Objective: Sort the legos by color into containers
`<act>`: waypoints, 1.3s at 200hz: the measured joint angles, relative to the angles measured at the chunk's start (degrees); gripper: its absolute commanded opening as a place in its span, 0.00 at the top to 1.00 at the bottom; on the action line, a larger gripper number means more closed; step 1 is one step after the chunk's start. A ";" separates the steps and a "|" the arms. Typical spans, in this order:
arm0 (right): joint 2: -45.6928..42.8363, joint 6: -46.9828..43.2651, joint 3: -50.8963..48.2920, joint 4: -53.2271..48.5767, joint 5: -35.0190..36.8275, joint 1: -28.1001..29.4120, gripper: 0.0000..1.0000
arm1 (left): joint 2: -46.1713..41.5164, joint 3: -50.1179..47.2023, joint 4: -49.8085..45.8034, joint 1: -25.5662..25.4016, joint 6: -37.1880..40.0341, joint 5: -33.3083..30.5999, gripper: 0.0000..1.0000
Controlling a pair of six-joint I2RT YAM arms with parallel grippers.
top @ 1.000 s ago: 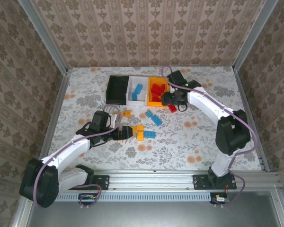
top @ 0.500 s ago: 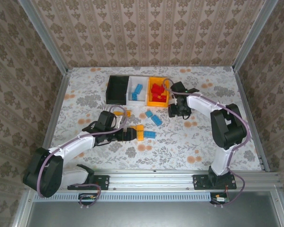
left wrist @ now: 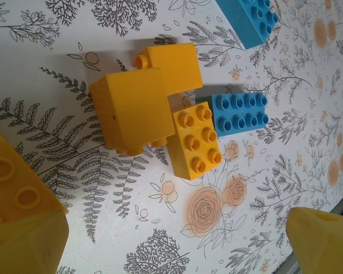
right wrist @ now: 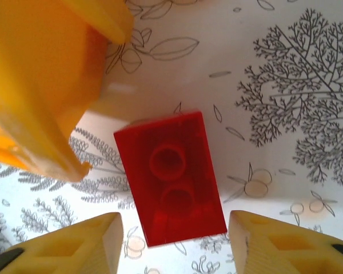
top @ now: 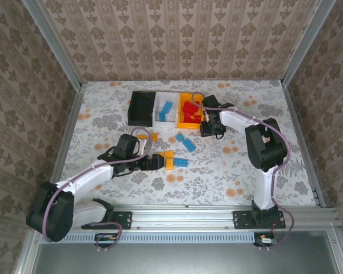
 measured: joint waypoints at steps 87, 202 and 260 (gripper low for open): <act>1.75 -1.22 0.13 2.23 -0.22 -1.57 0.66 | 0.00 0.39 -1.16 0.00 0.00 0.00 0.00; -13.55 2.45 -10.91 3.67 -4.83 -3.02 0.69 | -0.20 0.72 -1.77 0.42 0.00 -2.03 0.00; -15.78 6.27 -2.97 3.30 -11.85 -1.11 0.69 | -3.96 0.72 -2.32 1.09 -0.04 -5.27 0.00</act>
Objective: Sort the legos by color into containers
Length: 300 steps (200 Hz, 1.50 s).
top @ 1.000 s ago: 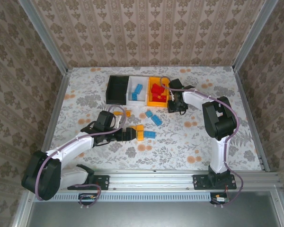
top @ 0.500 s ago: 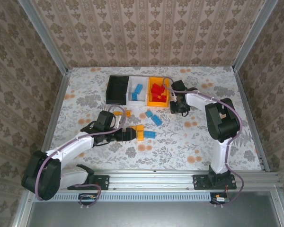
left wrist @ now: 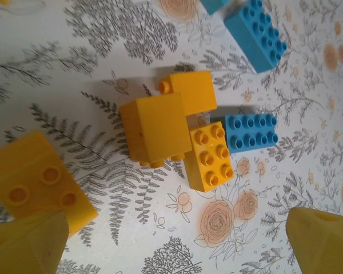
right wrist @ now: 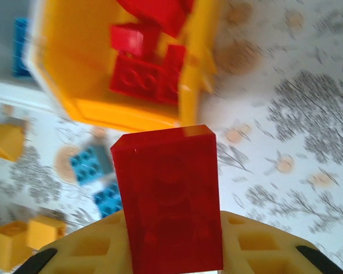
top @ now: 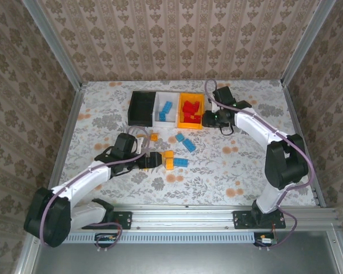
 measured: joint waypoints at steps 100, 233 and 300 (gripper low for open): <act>15.02 0.94 19.96 -3.52 -2.14 0.46 0.35 | -11.80 -3.54 -7.72 11.65 -0.68 -2.27 0.02; -5.51 2.16 -8.63 -2.45 -0.42 4.94 0.35 | -0.44 -1.68 -8.13 4.92 -0.87 -3.87 0.07; 6.19 -2.95 -3.56 -4.79 6.91 15.28 0.31 | 1.25 -1.14 -6.32 3.72 -2.12 -3.98 0.05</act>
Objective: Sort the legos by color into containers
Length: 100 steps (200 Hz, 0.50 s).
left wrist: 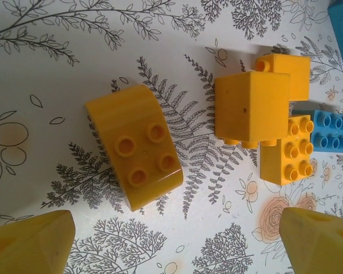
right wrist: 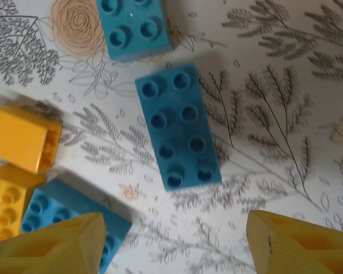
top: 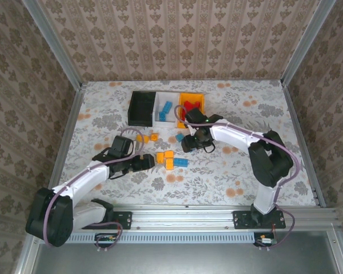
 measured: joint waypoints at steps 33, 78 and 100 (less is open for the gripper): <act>6.21 -1.38 5.20 -0.63 2.91 0.42 0.31 | -2.89 -0.22 -0.17 0.81 0.00 0.24 0.04; 10.58 -2.29 8.24 -1.73 4.31 0.81 0.38 | -5.75 -1.95 -0.33 5.42 0.02 2.08 0.04; 11.74 -2.51 9.07 -2.19 4.90 1.40 0.45 | -5.75 -2.32 -0.39 6.47 0.04 2.89 0.04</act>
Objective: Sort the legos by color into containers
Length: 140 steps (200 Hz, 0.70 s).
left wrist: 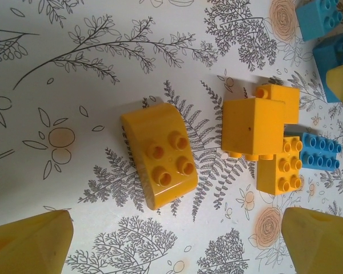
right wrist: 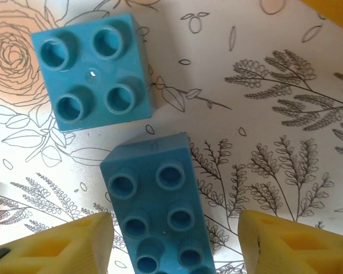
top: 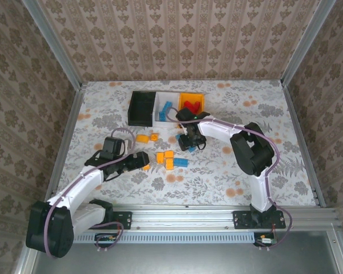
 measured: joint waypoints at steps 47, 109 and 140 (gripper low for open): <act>0.55 0.04 0.44 -0.55 0.61 0.42 0.69 | 0.00 -0.39 0.07 0.33 0.02 1.40 0.03; -6.80 1.55 -6.01 -1.18 0.70 0.42 0.70 | 0.02 -0.39 0.33 0.74 0.02 2.34 0.03; -14.36 3.41 -6.58 -1.40 -1.68 0.13 0.69 | 0.04 -0.39 1.18 0.74 0.00 2.67 0.03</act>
